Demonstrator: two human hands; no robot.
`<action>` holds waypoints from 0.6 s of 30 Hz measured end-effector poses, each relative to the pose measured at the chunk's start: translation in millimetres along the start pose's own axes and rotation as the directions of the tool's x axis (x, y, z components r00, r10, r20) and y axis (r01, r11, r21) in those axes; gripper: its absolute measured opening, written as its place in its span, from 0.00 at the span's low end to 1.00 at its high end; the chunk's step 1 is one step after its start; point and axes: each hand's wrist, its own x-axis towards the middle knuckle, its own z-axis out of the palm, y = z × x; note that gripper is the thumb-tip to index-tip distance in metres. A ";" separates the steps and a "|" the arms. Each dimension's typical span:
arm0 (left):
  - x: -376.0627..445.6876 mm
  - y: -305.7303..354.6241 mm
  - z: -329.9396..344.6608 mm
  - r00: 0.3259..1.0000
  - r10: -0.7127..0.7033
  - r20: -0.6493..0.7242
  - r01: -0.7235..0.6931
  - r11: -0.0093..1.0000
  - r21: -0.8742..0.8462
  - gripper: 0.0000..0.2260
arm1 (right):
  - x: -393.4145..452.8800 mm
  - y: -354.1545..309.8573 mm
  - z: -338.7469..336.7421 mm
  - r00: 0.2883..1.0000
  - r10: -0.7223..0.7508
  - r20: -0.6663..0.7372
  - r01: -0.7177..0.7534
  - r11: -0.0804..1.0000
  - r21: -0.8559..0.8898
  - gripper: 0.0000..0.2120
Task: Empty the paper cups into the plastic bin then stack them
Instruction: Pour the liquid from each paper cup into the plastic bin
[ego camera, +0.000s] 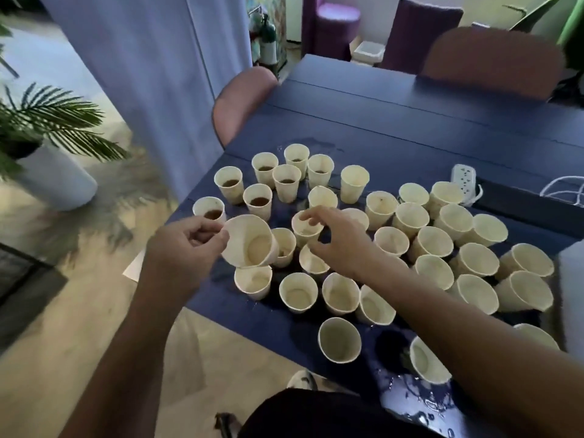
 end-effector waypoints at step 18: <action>13.2 -129.0 27.0 0.870 -0.488 -0.072 0.490 0.871 0.021 0.03 | 72.8 -38.3 65.8 0.969 0.035 0.243 0.065 0.917 -0.393 0.11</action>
